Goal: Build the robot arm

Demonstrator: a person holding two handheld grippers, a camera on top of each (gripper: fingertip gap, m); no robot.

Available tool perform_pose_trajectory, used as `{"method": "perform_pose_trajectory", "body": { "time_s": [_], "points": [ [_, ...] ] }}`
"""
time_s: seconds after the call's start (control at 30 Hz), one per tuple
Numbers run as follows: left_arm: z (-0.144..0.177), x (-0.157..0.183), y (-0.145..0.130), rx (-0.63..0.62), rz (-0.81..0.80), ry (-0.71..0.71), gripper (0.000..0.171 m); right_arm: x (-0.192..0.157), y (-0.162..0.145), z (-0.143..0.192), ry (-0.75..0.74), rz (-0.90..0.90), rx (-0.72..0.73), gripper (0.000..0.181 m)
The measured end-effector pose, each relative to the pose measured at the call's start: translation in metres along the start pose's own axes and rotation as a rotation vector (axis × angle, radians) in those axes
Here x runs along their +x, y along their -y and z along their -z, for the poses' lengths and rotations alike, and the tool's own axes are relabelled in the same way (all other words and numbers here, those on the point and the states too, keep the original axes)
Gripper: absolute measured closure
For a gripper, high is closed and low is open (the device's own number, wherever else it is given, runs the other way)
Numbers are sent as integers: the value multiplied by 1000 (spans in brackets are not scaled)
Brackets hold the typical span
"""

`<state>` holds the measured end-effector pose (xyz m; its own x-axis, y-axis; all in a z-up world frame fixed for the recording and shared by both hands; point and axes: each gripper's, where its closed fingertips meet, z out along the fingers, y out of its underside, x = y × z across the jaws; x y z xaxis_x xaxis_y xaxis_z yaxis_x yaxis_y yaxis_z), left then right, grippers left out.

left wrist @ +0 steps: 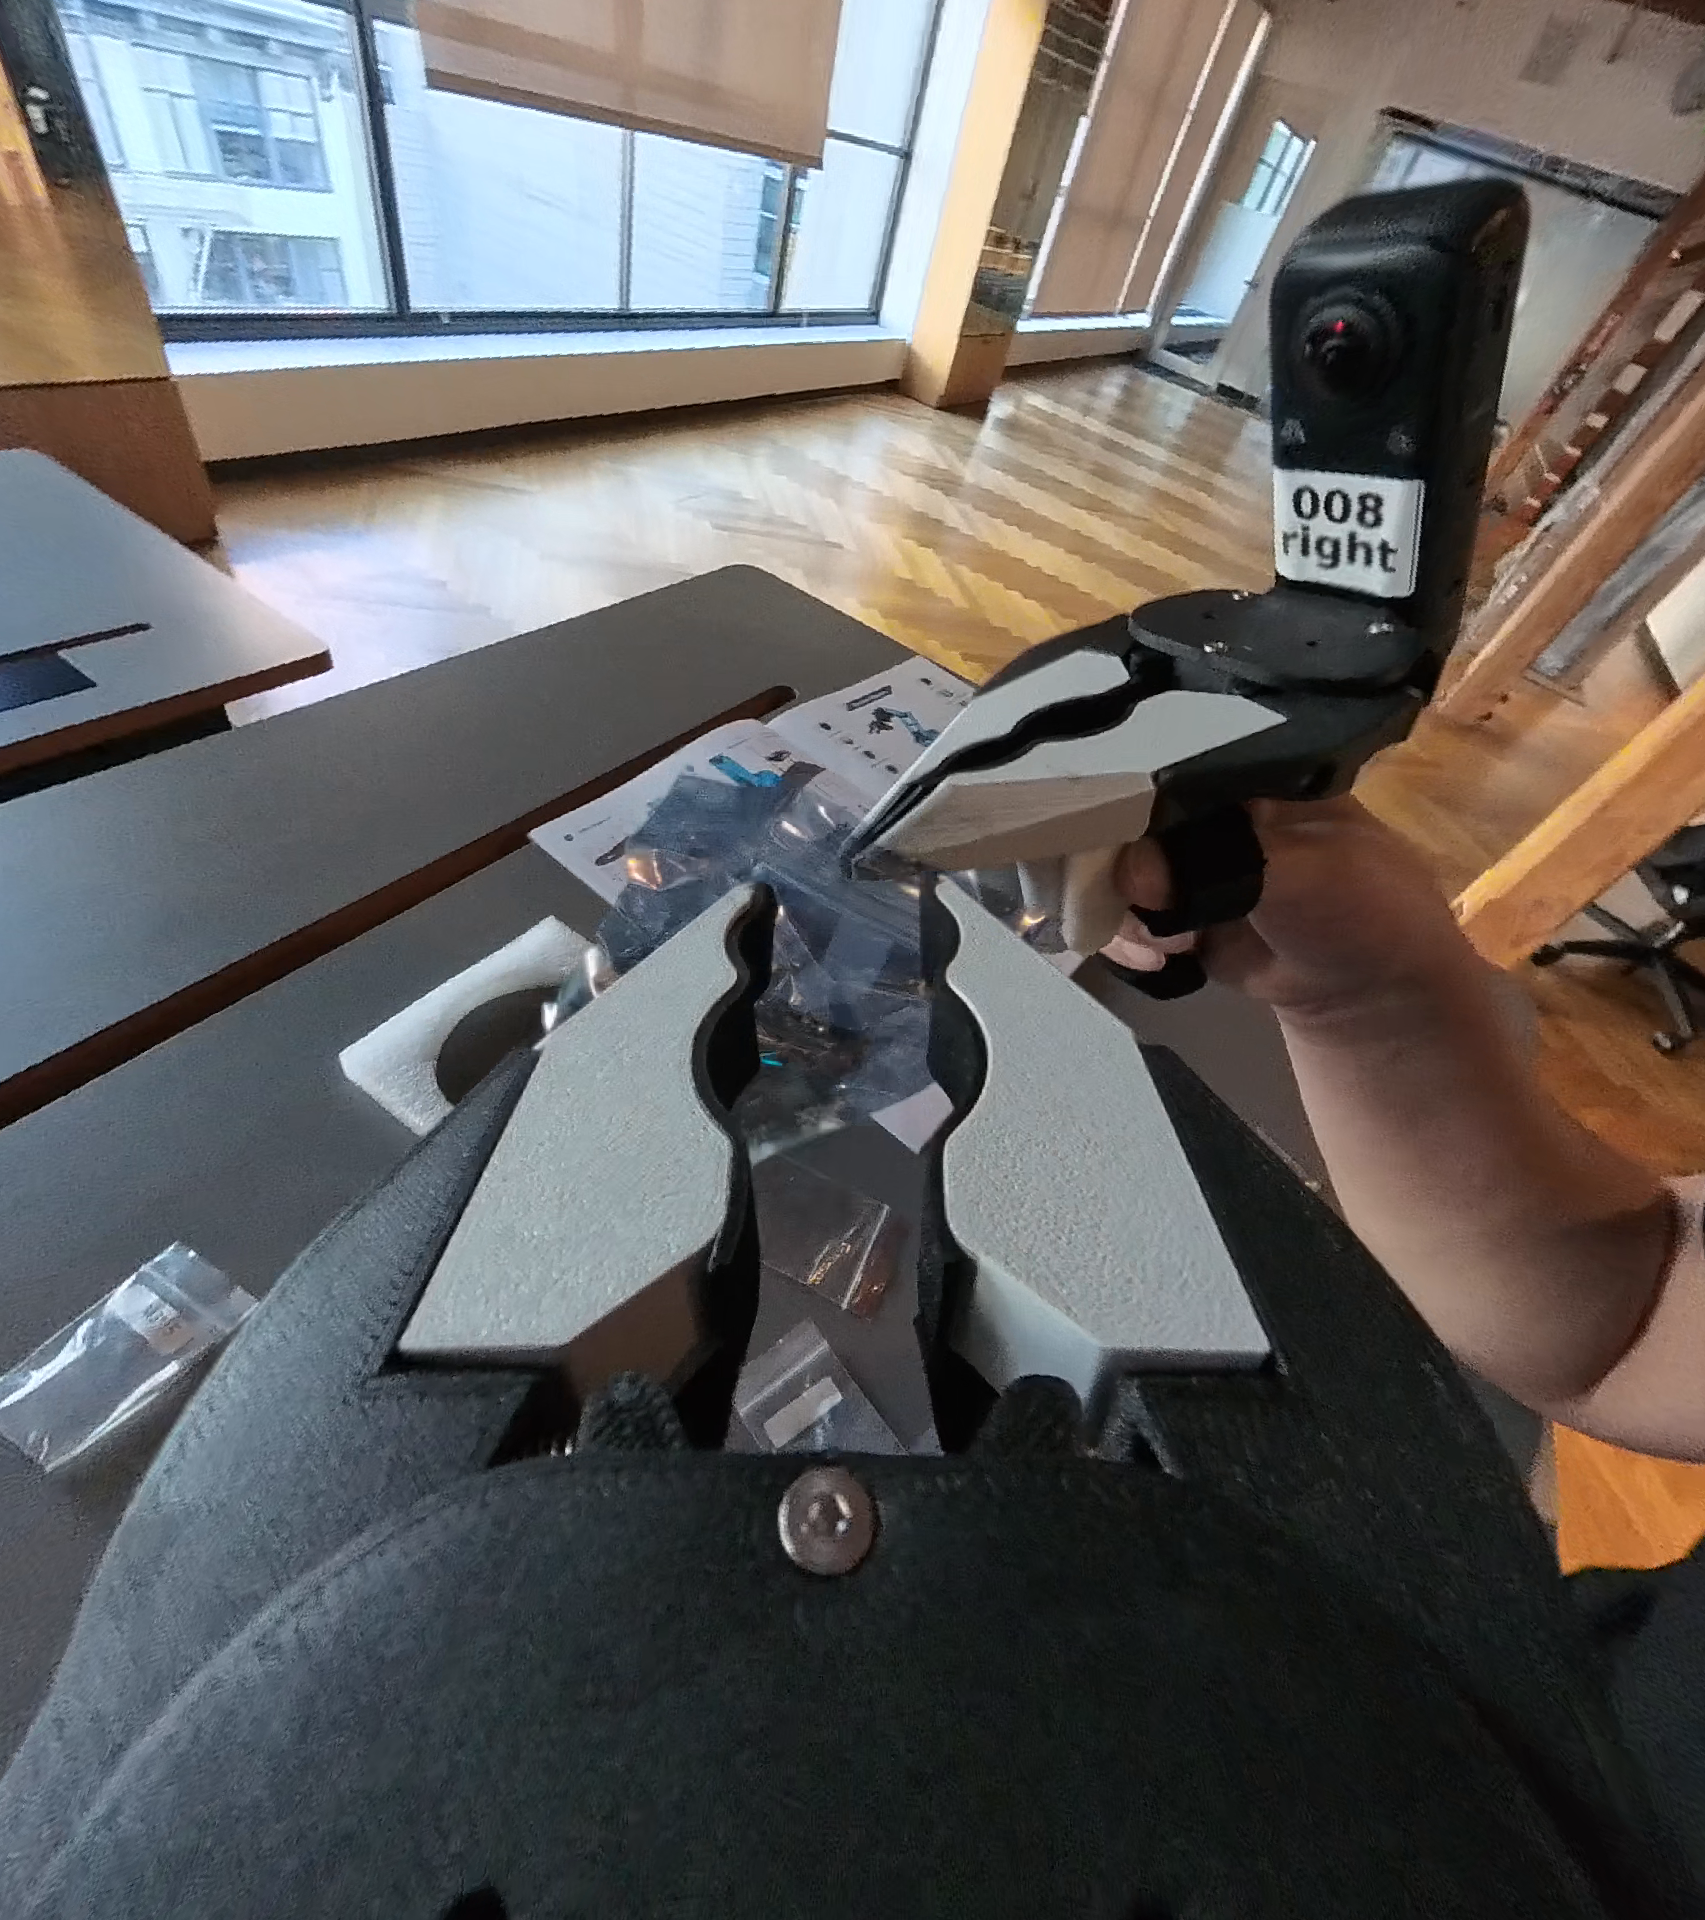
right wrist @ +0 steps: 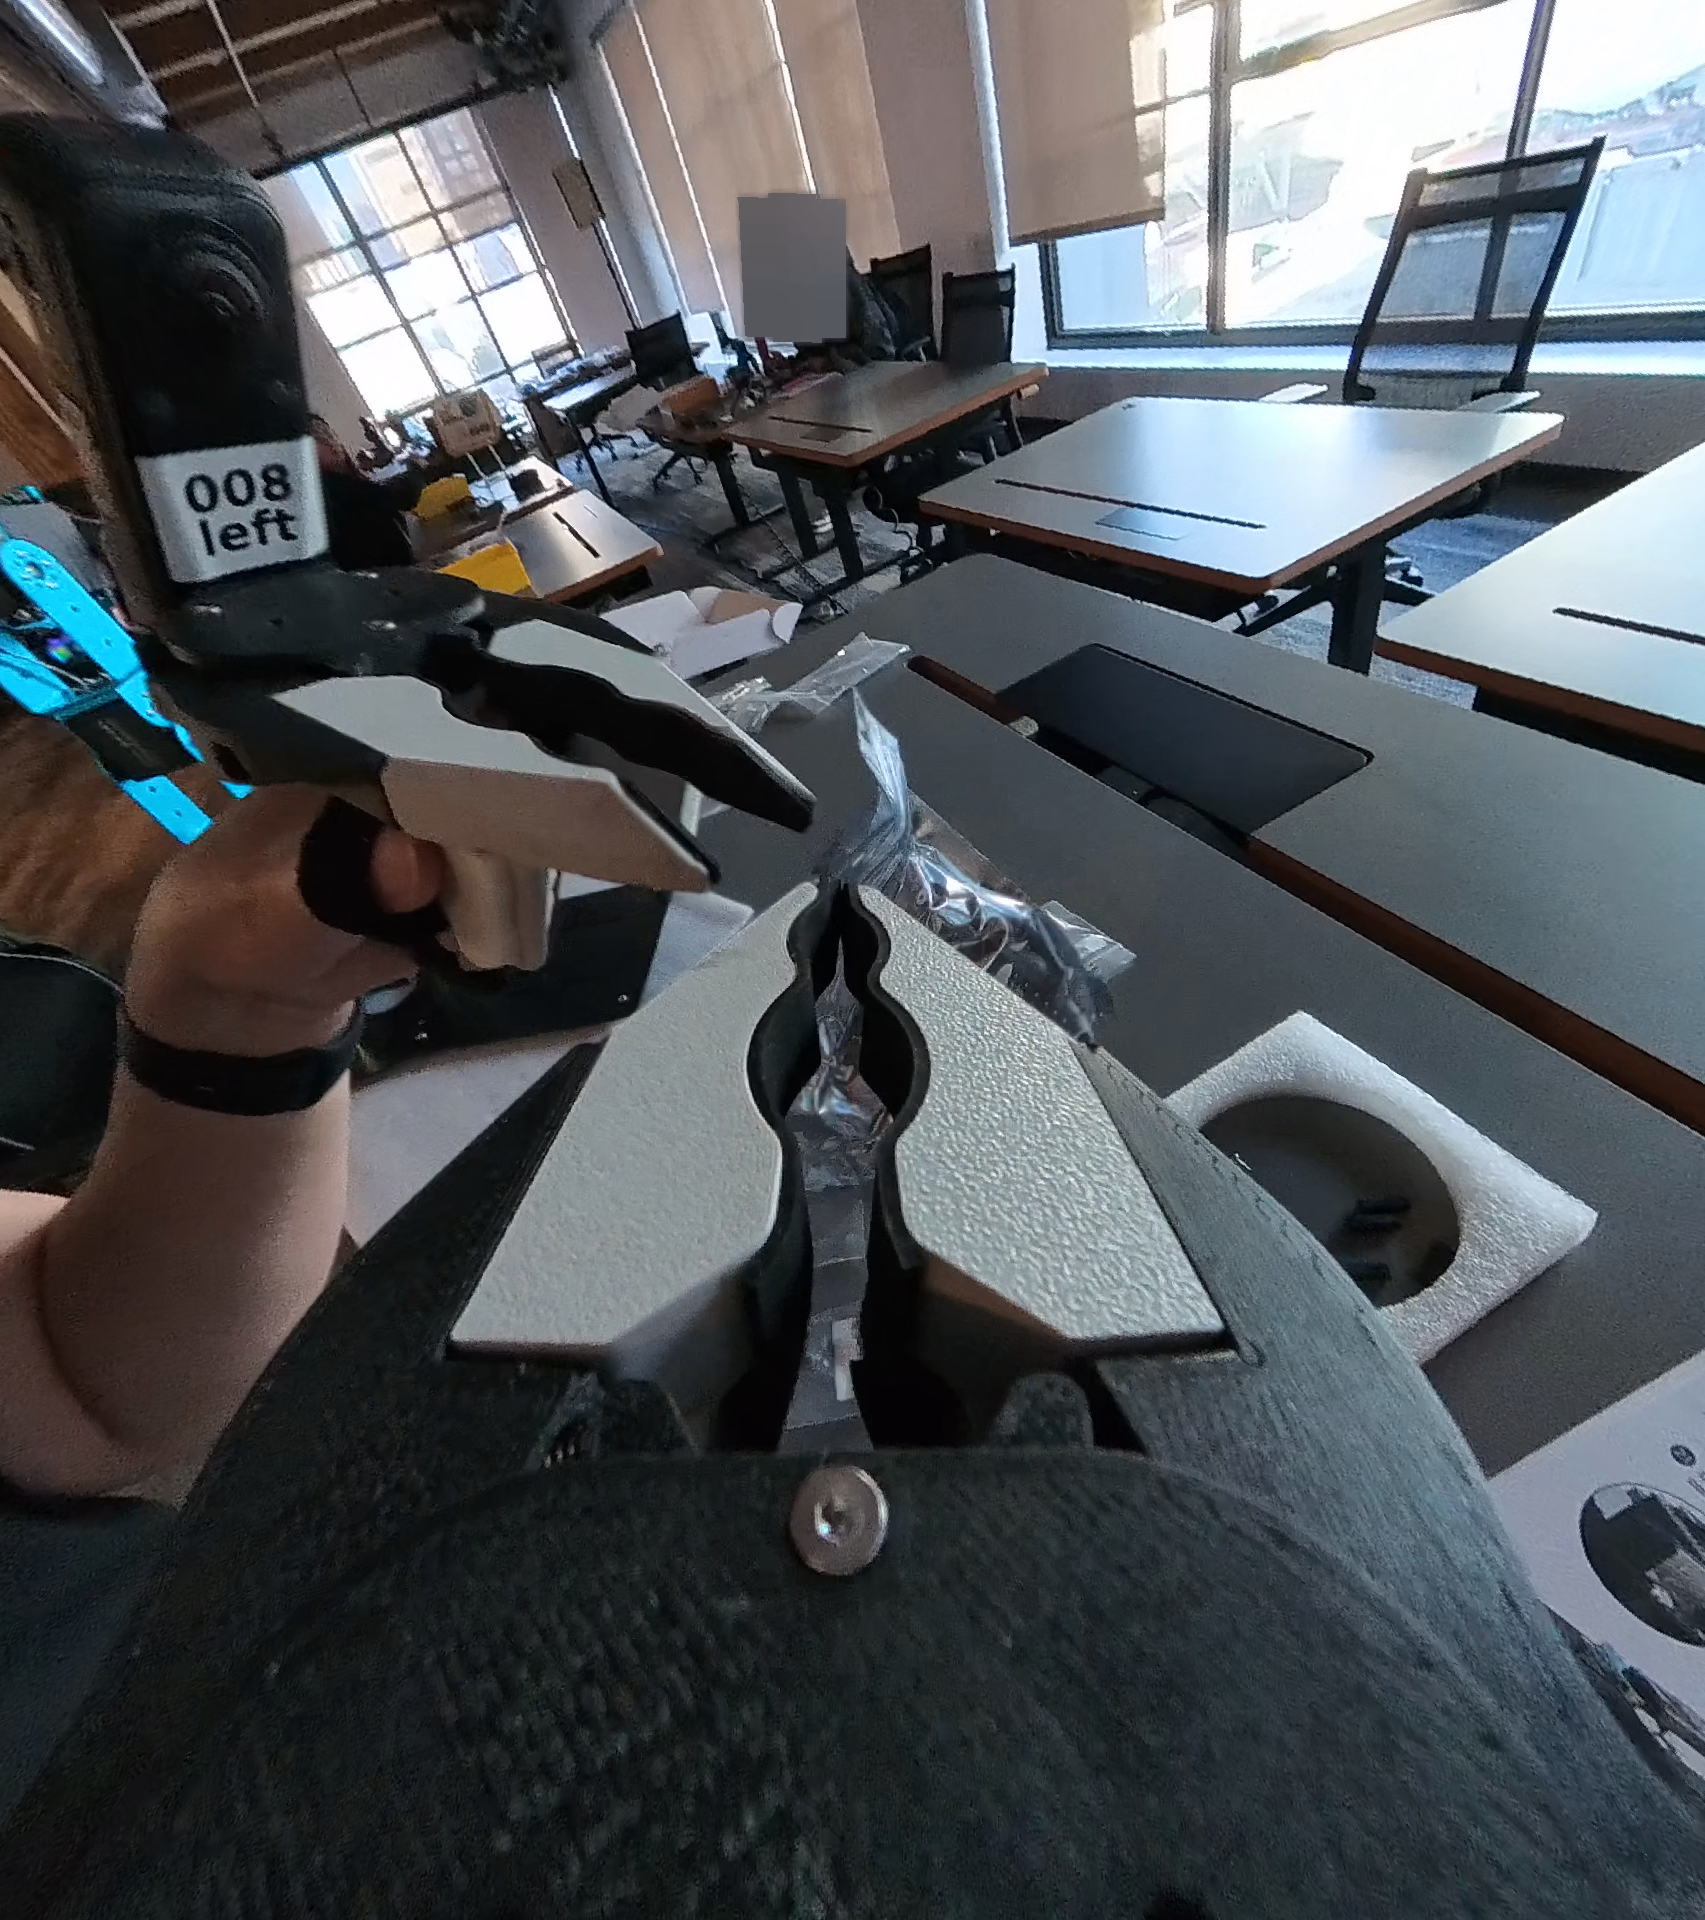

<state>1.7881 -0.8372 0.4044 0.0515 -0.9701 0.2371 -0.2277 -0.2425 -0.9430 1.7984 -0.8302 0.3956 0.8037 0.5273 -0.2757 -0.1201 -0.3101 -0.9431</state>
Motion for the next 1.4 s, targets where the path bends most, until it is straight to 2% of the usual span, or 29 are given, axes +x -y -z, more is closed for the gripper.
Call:
{"method": "perform_pose_trajectory", "body": {
  "time_s": [0.2,0.4,0.53,0.6,0.73,0.8,1.0,1.13,1.17,1.23,1.33,1.37,1.4],
  "points": [
    [-4,-9,-13,-65,47,44,144,12,-18,-13,-29,-43,-64,181],
    [-15,-19,-24,-93,78,65,131,9,-26,-22,27,-79,-88,181],
    [-15,-26,-28,-91,122,51,129,10,-26,-24,111,-210,-50,181],
    [-16,-26,-28,-95,115,56,123,7,-24,-25,169,-294,-11,181],
    [-19,-30,-32,-116,84,71,123,11,-28,-27,195,-371,7,181],
    [-21,-29,-40,-142,109,30,132,15,-33,-29,179,-365,-13,181],
    [-21,-35,-55,-197,162,-16,142,19,-41,-36,116,-312,-37,181],
    [-22,-30,-56,-187,179,-85,169,26,-40,-38,40,-244,-28,181],
    [-22,-35,-58,-191,184,-68,171,27,-39,-37,31,-234,-20,181],
    [-22,-52,-63,-199,174,22,171,29,-32,-33,23,-239,21,181],
    [-20,-32,-38,-65,258,-125,171,37,-30,-30,-49,-163,23,181],
    [-20,-34,-34,-40,264,-111,167,36,-29,-30,-53,-159,28,181],
    [-21,-39,-34,-40,262,-66,146,34,-28,-31,-38,-173,40,181]
  ]
}}
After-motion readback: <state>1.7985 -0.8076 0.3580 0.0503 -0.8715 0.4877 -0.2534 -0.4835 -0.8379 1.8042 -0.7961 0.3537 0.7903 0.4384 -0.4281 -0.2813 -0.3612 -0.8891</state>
